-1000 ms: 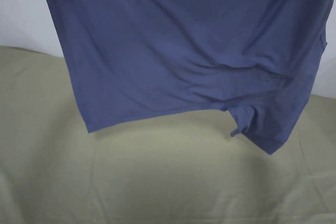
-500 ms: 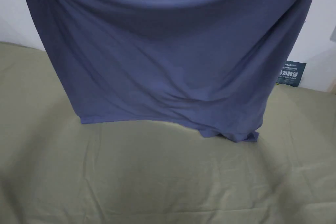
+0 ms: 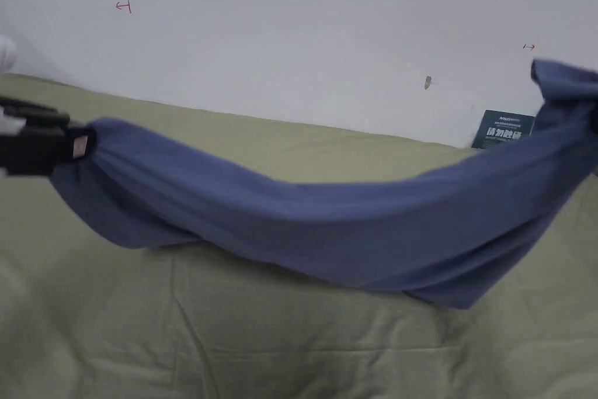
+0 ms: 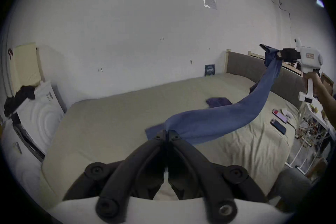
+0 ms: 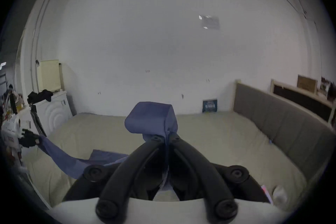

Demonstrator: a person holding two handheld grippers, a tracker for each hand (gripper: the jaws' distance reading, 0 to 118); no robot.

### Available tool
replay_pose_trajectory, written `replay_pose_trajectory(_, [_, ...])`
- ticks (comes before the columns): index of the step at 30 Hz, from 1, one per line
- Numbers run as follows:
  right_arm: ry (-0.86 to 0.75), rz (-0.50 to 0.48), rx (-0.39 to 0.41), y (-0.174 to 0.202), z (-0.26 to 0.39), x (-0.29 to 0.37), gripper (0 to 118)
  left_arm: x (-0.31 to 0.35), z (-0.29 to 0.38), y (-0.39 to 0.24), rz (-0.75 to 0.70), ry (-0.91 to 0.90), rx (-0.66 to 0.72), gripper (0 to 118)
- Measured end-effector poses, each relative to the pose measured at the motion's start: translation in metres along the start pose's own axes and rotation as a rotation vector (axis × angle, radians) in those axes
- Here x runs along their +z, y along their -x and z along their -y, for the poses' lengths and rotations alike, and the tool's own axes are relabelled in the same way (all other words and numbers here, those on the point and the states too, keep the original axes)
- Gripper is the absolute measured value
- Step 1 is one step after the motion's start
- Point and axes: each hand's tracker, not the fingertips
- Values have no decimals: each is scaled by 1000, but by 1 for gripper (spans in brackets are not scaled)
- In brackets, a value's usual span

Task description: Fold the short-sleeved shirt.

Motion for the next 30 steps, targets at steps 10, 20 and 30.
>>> replay_pose_trajectory(10, [53,146,-315,-15,127,94,6,64,117,-31,89,154,58,0])
replay_pose_trajectory(20, [256,196,-266,-13,197,146,6,88,197,-65,105,279,131,1])
replay_pose_trajectory(30, [387,289,-324,-39,248,173,6,95,238,-76,119,351,186,3])
